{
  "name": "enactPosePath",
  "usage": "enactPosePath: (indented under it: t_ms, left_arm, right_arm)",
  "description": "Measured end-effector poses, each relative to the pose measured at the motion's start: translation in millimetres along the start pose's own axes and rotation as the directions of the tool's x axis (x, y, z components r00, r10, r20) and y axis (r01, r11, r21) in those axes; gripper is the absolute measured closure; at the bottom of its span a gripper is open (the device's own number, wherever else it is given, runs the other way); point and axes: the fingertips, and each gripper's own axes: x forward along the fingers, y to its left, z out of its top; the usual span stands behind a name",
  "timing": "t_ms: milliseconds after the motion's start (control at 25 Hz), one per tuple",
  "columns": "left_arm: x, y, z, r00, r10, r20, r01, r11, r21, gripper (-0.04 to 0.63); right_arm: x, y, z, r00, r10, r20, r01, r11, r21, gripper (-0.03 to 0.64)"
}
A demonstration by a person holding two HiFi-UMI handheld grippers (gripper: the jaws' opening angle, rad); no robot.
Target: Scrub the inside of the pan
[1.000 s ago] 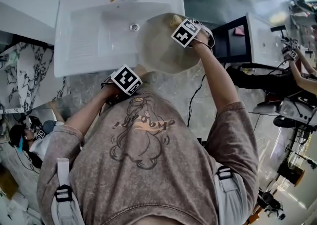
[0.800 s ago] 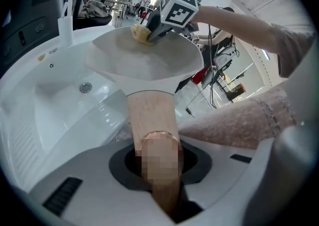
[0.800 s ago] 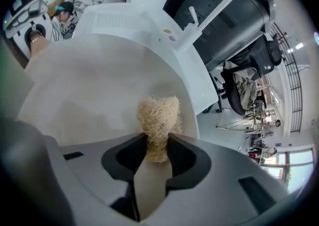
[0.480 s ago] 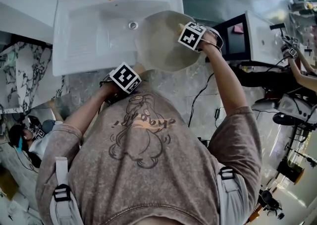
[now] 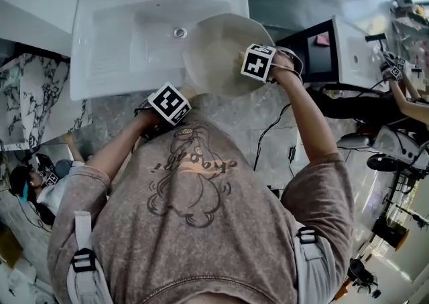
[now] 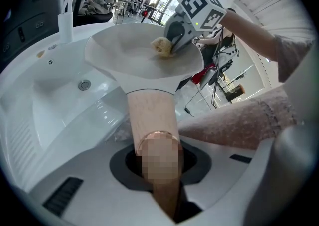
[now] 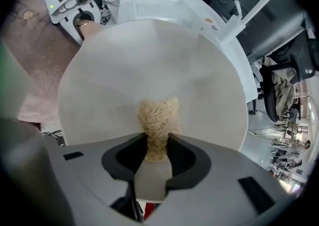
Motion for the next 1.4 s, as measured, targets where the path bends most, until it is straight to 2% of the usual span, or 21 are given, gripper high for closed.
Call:
enactPosePath:
  t_ms: [120, 320, 440, 600, 800, 1000, 1120, 1400]
  left_arm:
    - [0.4, -0.3, -0.3, 1.0, -0.003, 0.0, 0.003, 1.0, -0.002, 0.512]
    - [1.6, -2.8, -0.5, 1.0, -0.011, -0.003, 0.01, 1.0, -0.008, 0.512]
    - [2.2, -5.3, -1.0, 1.0, -0.016, -0.006, 0.016, 1.0, -0.013, 0.512]
    - [2.7, -7.4, -2.8, 1.0, -0.025, -0.008, 0.024, 1.0, -0.016, 0.512]
    - [2.5, -8.4, -3.0, 1.0, -0.026, -0.004, 0.026, 1.0, -0.017, 0.512]
    - [2.9, -9.1, -3.8, 1.0, -0.03, -0.007, 0.03, 0.999, -0.02, 0.512]
    - [4.2, -11.0, -4.7, 0.999, -0.034, -0.011, 0.034, 0.999, -0.019, 0.512]
    - [5.1, -11.3, -3.5, 0.999, -0.032, -0.016, 0.032, 0.999, -0.02, 0.512]
  right_arm:
    - [-0.2, 18.6, 4.7, 0.999, 0.048, -0.002, -0.048, 0.998, -0.03, 0.477]
    - [1.8, 47.8, 24.0, 0.991, 0.124, 0.051, -0.118, 0.987, -0.106, 0.477]
    - [3.1, 64.4, 33.9, 0.981, 0.179, 0.078, -0.169, 0.978, -0.119, 0.477]
    - [6.4, 72.1, 50.4, 0.976, 0.188, 0.107, -0.169, 0.972, -0.165, 0.477]
    - [5.0, 81.9, 54.9, 0.974, 0.207, 0.093, -0.192, 0.971, -0.143, 0.477]
    - [6.8, 85.6, 88.2, 0.954, 0.216, 0.207, -0.183, 0.968, -0.169, 0.477]
    - [7.8, 87.2, 100.3, 0.948, 0.217, 0.235, -0.177, 0.967, -0.182, 0.477]
    - [9.9, 78.4, 123.9, 0.935, 0.189, 0.299, -0.163, 0.981, -0.109, 0.477]
